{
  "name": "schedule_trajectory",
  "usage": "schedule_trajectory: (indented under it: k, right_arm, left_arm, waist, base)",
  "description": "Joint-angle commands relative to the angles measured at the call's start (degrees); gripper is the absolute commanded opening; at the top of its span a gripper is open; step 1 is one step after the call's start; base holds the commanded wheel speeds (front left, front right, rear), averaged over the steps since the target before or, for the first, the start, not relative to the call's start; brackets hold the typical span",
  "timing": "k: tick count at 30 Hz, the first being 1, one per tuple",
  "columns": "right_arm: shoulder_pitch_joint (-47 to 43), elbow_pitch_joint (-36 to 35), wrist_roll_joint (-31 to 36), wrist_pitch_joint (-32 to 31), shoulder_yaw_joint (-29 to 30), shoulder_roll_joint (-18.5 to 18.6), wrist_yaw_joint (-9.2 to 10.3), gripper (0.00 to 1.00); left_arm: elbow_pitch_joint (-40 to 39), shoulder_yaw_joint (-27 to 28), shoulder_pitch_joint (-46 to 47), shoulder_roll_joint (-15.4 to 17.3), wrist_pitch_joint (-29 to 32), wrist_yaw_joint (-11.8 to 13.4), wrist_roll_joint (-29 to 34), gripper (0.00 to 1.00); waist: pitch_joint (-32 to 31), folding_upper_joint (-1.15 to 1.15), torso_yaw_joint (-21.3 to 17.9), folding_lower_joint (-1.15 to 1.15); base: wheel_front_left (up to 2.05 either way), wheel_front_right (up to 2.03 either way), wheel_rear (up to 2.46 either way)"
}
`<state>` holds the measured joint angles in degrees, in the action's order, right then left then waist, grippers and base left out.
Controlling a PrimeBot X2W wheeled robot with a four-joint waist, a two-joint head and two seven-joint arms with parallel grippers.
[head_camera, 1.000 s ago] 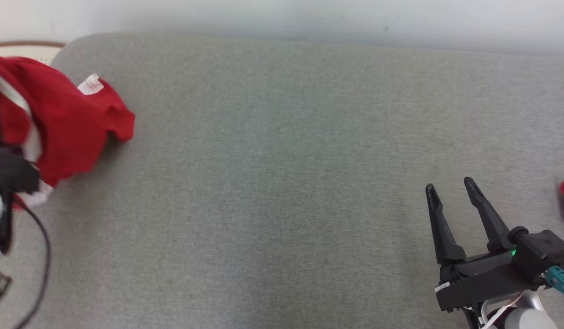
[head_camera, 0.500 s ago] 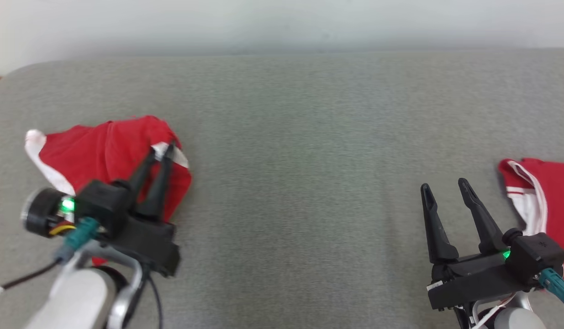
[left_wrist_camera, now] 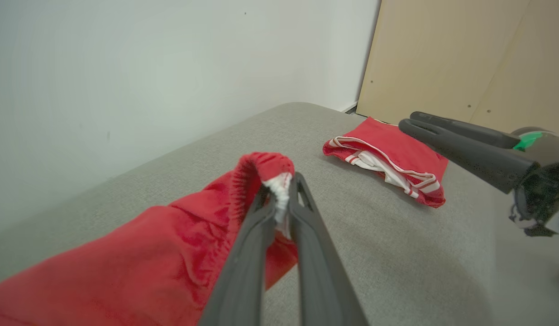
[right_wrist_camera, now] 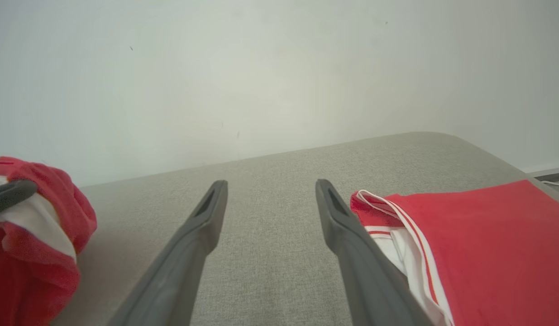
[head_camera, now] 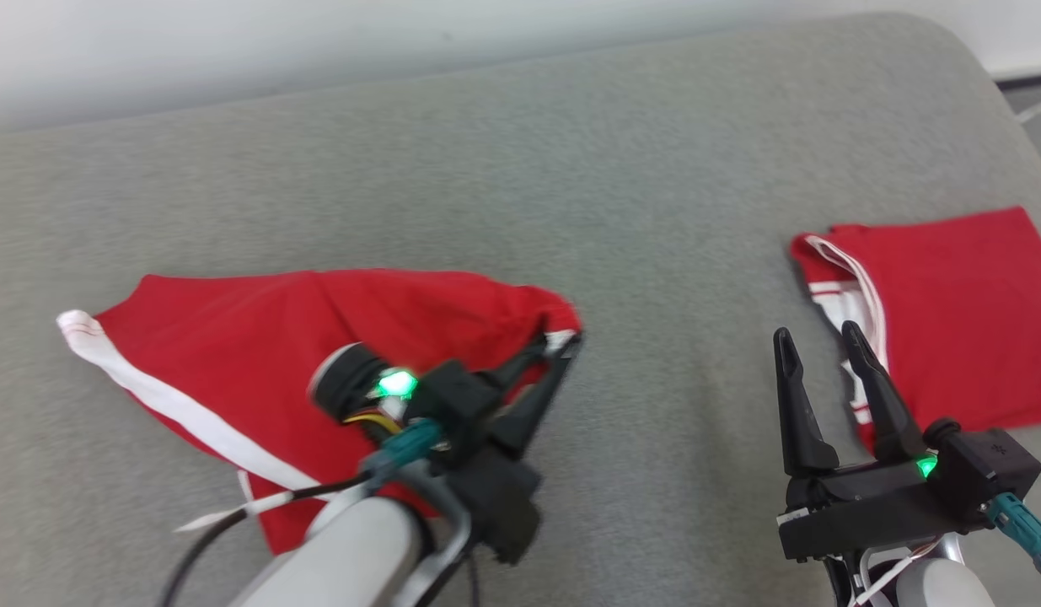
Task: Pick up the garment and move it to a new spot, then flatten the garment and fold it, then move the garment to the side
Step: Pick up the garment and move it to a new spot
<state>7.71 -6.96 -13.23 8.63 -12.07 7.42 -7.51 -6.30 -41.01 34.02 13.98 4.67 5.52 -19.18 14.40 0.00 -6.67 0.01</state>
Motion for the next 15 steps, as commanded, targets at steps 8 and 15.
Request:
schedule_trajectory:
  k: [8, 15]
  right_arm:
    - [2.43, 2.13, -1.12, 2.57, -0.12, -1.07, 0.04, 1.00]
    - [3.30, 4.18, -1.85, 3.87, -0.63, -1.56, 0.04, 1.00]
  left_arm:
    - [10.55, -5.17, 7.93, -7.69, -3.10, -4.51, 0.13, 0.00]
    - [21.76, -4.79, 12.44, -10.36, -7.59, -5.33, -2.66, 0.00]
  waist:
    - [6.82, 0.00, -10.75, -0.01]
    - [7.80, 0.00, -13.16, -0.01]
  base:
    - [0.00, 0.00, 0.00]
    - [0.00, 0.00, 0.00]
